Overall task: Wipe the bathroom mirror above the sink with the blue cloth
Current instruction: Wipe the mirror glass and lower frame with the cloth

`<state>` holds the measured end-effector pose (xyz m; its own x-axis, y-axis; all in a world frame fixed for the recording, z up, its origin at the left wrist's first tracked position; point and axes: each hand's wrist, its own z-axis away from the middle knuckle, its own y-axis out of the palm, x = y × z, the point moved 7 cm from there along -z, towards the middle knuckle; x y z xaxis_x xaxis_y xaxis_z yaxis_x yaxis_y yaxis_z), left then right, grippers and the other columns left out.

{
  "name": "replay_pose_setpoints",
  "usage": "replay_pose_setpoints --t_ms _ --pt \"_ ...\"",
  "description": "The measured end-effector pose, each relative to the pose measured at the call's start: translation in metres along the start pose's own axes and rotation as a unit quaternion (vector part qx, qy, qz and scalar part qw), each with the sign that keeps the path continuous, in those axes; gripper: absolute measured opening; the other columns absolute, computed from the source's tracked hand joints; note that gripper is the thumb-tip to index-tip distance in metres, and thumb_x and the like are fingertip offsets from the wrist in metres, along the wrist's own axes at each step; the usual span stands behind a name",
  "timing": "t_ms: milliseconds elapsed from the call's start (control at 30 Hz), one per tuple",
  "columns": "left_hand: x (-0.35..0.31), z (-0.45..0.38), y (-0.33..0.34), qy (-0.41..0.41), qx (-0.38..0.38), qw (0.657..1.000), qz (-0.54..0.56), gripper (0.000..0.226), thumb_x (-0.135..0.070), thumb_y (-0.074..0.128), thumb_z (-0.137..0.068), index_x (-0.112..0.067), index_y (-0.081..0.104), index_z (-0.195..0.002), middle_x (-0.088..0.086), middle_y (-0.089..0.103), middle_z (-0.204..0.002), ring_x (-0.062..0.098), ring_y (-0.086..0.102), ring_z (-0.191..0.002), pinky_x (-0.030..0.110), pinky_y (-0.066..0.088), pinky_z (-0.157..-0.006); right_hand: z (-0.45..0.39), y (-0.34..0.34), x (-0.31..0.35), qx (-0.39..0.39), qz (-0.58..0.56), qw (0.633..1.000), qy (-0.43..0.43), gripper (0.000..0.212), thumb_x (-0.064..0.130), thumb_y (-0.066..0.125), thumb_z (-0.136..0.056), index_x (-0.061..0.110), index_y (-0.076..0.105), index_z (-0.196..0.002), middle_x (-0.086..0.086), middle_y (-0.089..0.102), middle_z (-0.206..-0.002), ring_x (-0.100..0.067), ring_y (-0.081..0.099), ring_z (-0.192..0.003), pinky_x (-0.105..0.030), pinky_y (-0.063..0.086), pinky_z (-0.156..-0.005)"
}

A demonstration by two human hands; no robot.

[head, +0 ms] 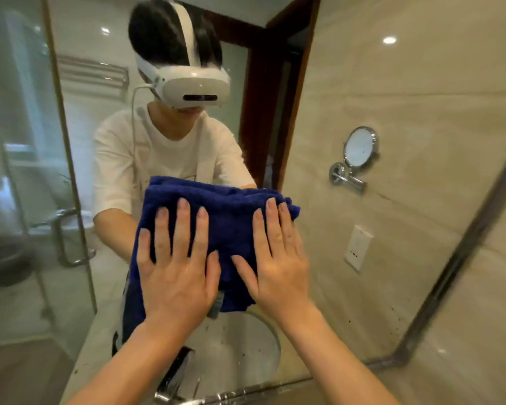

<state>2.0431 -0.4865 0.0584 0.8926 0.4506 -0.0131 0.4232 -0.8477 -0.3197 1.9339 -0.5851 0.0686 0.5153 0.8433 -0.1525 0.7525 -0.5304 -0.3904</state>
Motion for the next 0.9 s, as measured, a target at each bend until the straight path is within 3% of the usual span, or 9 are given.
replay_pose_setpoints --t_ms 133,333,467,600,767,900 --pt "-0.028 -0.004 0.008 -0.002 -0.007 1.000 -0.007 0.073 -0.035 0.039 -0.095 -0.014 0.008 -0.158 0.009 -0.005 -0.165 0.031 -0.005 -0.151 0.050 0.001 -0.120 -0.001 -0.005 -0.029 -0.021 0.012 0.999 -0.040 0.071 0.049 0.050 -0.098 0.008 0.024 -0.150 -0.015 0.024 -0.156 -0.030 0.019 -0.148 -0.043 0.023 -0.120" --pt "-0.117 -0.027 0.031 0.030 0.007 1.000 -0.008 0.069 -0.036 0.037 -0.098 -0.013 0.013 -0.157 0.012 0.001 -0.165 0.031 -0.003 -0.152 0.049 0.002 -0.120 0.012 -0.021 -0.121 -0.004 0.034 0.999 -0.025 0.069 0.049 0.039 -0.101 0.009 0.014 -0.151 -0.010 0.008 -0.159 -0.028 0.011 -0.150 -0.040 0.017 -0.122" --pt "-0.202 -0.061 0.046 0.063 0.024 0.998 0.007 0.067 -0.036 0.036 -0.098 -0.012 0.016 -0.157 0.012 0.002 -0.164 0.030 -0.001 -0.152 0.047 -0.001 -0.121 0.015 -0.045 -0.205 0.018 0.044 0.998 0.044 0.069 0.043 0.038 -0.101 0.004 0.011 -0.152 -0.017 0.009 -0.160 -0.032 0.010 -0.150 -0.044 0.022 -0.120" --pt "-0.277 -0.105 0.056 0.096 0.031 0.995 0.016 0.067 -0.037 0.036 -0.100 -0.012 0.013 -0.157 0.012 0.004 -0.165 0.029 0.000 -0.152 0.045 -0.002 -0.122 0.003 -0.075 -0.273 0.037 0.052 0.992 0.113 0.073 0.037 0.040 -0.098 0.004 0.005 -0.153 -0.015 0.000 -0.162 -0.029 0.003 -0.151 -0.041 0.015 -0.123" --pt "-0.333 -0.154 0.057 0.133 0.035 0.990 0.023 0.068 -0.037 0.033 -0.100 -0.011 0.008 -0.158 0.013 0.001 -0.165 0.030 0.000 -0.152 0.046 -0.001 -0.123 -0.025 -0.101 -0.330 0.054 0.054 0.983 0.166 0.076 0.038 0.033 -0.094 0.010 -0.004 -0.154 -0.010 -0.009 -0.162 -0.023 -0.004 -0.151 -0.039 0.014 -0.123" --pt "-0.371 -0.198 0.054 0.161 0.019 0.987 0.020 0.068 -0.037 0.030 -0.101 -0.010 0.002 -0.158 0.013 -0.004 -0.165 0.031 -0.005 -0.152 0.046 -0.003 -0.123 -0.051 -0.119 -0.370 0.042 0.036 0.975 0.214 0.076 0.029 0.040 -0.095 0.007 -0.003 -0.154 -0.013 -0.006 -0.163 -0.024 -0.006 -0.151 -0.039 0.013 -0.123"
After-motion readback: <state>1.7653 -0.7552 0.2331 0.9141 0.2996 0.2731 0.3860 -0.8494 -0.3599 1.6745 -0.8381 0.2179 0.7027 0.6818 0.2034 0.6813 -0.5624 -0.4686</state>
